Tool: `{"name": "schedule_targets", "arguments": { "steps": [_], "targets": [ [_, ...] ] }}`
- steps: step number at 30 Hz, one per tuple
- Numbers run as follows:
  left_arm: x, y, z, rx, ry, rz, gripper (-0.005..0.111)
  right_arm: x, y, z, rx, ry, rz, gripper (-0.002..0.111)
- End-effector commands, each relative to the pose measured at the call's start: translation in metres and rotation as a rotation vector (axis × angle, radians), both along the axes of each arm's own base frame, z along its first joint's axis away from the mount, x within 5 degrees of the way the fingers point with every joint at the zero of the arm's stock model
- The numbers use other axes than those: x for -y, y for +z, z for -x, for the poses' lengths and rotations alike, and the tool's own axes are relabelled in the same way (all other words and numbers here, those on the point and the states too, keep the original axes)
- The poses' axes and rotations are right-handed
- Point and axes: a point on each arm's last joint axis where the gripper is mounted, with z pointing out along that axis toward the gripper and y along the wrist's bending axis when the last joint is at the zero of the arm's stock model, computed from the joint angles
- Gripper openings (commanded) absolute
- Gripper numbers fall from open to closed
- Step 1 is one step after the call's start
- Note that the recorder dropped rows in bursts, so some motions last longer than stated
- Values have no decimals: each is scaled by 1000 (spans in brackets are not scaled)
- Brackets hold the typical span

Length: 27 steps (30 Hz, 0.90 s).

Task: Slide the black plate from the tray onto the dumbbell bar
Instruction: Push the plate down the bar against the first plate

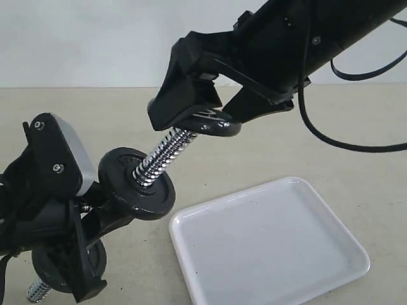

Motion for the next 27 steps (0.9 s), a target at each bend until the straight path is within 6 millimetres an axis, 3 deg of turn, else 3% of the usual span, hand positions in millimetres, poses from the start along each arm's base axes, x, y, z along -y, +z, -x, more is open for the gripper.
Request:
{"name": "schedule_targets", "arguments": {
  "steps": [1,10,27],
  "targets": [
    [19,41,2,108,-158,188,4,-7,6,-5,16,-36,-100,0],
    [16,43,-3,90,-73,190,4,-8,8,-7,31,-62,-126,0],
    [19,77,-18,128,35,260,4,-9,12,-13,65,-112,-169,0]
  ]
}}
